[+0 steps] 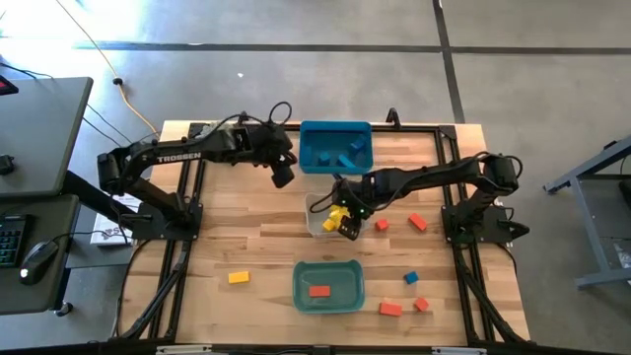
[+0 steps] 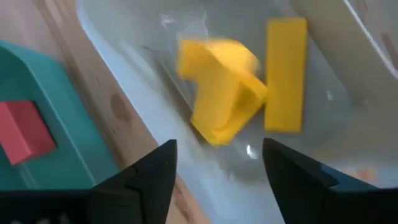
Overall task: Sort & place blocks by color
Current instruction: Put the orange block into the green bin
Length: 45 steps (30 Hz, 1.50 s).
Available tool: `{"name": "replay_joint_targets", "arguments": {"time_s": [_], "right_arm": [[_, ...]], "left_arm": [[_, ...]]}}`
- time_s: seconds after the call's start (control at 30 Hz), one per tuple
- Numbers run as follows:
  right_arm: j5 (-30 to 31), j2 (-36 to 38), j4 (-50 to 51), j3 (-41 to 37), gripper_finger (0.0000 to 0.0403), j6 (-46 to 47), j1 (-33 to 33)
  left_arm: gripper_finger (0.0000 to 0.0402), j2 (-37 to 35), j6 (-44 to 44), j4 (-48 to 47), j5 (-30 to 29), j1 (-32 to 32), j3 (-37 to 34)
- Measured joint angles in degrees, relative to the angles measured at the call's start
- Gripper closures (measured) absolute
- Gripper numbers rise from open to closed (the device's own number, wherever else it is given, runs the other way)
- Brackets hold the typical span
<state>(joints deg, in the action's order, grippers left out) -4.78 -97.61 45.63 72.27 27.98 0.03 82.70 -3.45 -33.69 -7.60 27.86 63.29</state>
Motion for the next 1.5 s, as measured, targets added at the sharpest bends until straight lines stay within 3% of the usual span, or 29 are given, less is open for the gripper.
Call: {"name": "replay_joint_targets", "arguments": {"time_s": [0.43, 0.73, 1.17, 1.33, 1.5], "right_arm": [[0.46, 6.52, 7.15, 0.0, 0.0183, 9.87, 5.64], [-3.04, 7.28, 8.5, 0.0, 0.0183, 18.22, 17.17], [-2.34, 7.28, 7.78, 0.0, 0.0183, 26.21, 34.52], [2.65, 7.01, 6.16, 0.0, 0.0183, 27.12, 38.95], [2.82, 4.34, 5.99, 0.0, 0.0183, 27.5, 41.76]], "left_arm": [[0.0218, 0.0, -7.84, -4.19, -1.53, -9.84, 0.0], [0.0218, 0.0, -9.98, -4.5, -3.86, -14.79, 0.02], [0.0218, 0.0, -10.42, -4.26, -5.17, -16.09, 0.02], [0.0218, 0.0, -11.46, -4.24, -5.27, -16.09, 0.02], [0.0218, 0.0, -12.45, -4.22, -5.27, -16.09, 0.02]]}}
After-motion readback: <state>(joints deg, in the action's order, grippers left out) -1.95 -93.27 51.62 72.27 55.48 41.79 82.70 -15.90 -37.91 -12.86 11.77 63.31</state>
